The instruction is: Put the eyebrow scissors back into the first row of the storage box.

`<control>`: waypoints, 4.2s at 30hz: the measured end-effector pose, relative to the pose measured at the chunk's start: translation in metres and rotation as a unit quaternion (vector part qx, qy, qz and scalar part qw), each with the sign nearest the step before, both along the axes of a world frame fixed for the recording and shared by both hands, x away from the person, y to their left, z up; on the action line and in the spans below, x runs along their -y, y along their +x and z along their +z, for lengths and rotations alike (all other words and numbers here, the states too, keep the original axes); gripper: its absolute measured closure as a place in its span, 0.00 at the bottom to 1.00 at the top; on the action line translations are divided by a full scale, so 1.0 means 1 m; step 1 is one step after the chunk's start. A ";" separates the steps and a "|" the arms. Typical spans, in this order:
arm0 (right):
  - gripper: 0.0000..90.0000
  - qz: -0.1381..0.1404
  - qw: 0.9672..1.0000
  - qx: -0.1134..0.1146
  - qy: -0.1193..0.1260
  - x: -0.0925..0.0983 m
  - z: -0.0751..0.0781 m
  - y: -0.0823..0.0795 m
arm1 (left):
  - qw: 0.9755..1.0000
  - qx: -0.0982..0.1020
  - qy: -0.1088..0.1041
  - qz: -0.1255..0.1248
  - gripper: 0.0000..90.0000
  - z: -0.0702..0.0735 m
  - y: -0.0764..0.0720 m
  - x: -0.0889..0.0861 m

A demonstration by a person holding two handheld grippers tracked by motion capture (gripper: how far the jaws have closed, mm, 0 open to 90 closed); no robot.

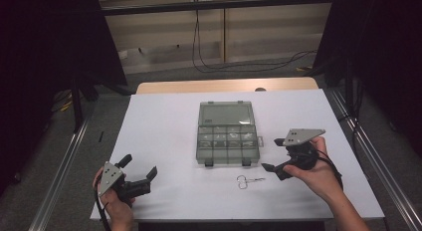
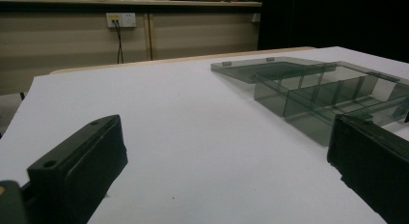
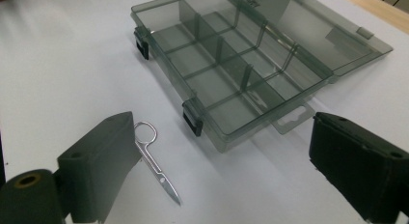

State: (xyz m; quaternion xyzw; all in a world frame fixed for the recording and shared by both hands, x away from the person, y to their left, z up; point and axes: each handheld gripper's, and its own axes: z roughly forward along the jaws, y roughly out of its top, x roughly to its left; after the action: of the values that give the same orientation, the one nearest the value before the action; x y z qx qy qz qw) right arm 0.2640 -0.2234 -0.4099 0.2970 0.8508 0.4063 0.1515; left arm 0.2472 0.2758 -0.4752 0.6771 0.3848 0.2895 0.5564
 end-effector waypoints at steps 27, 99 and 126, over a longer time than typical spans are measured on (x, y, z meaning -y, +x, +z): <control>0.52 0.114 0.980 -0.088 -0.138 -0.036 -0.007 0.022 | 1.000 -0.001 -0.004 0.003 0.00 0.000 0.000 0.000; 1.00 0.201 0.928 -0.178 -0.259 -0.087 -0.028 0.027 | 1.000 -0.005 0.004 -0.002 0.00 0.000 0.002 0.002; 1.00 0.186 0.942 -0.167 -0.224 -0.079 -0.016 0.037 | 1.000 -0.006 0.006 0.003 0.00 -0.001 0.002 0.003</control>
State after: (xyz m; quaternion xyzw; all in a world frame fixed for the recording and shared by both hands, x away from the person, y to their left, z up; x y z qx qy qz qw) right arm 0.3006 -0.1440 -0.4259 0.1557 0.9730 0.1701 -0.0082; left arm 0.2491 0.2732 -0.4757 0.6809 0.3884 0.2899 0.5491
